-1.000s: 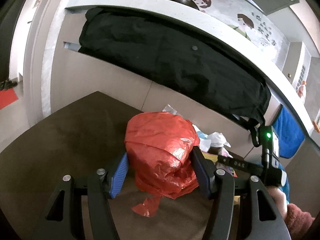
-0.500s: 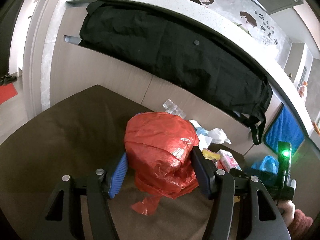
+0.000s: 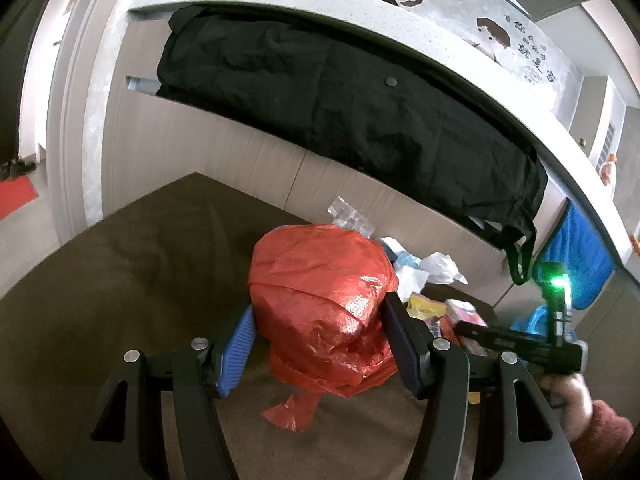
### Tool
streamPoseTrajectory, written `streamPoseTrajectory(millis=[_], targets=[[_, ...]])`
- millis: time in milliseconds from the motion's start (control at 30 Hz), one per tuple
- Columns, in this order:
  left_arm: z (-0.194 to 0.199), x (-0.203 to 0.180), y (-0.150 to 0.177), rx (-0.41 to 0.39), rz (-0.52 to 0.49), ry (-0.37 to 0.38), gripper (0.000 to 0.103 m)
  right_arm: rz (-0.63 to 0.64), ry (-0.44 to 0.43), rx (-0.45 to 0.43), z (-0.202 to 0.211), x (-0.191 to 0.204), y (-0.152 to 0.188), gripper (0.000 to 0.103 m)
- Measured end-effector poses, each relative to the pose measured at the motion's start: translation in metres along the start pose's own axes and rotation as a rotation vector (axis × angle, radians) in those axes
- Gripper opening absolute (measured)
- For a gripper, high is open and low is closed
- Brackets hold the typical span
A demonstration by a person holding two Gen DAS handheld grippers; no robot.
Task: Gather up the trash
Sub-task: 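Grasp the pink Kleenex tissue pack with the right tool, then carry red bag and tissue pack over the bin and release both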
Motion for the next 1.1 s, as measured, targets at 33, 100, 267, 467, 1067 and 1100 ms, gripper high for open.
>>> streamPoseTrajectory(millis=[33,100,267,467,1067,1100], targets=[[-0.002,0.000,0.000,0.000,-0.009,-0.013,0.061,-0.002,-0.002,0.001,0.005,0.000,0.002,0.047],[-0.004,-0.001,0.001,0.023,-0.009,-0.035,0.061,-0.004,-0.023,0.001,0.017,0.003,0.010,0.046],[0.012,-0.024,-0.006,0.030,-0.014,-0.053,0.061,-0.023,-0.114,-0.021,0.068,0.003,0.032,0.046],[0.029,-0.089,-0.014,0.061,-0.078,0.005,0.061,0.004,-0.130,-0.156,0.136,0.001,0.041,0.046],[0.035,-0.268,-0.029,0.024,-0.357,0.178,0.061,-0.086,-0.064,-0.391,0.250,-0.119,0.034,0.046],[0.034,-0.280,-0.030,0.023,-0.369,0.197,0.061,-0.089,-0.057,-0.400,0.255,-0.124,0.034,0.046]])
Point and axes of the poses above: each gripper's, at about its wrist camera, not at the fingertips, and z roughly against the way its jaws point, x to its left, y to its underside, the point moved 5 cm from there along -z, roughly the way its jaws point, and after that the axes turned 2 degrees about -z, right-handed, at the moved point
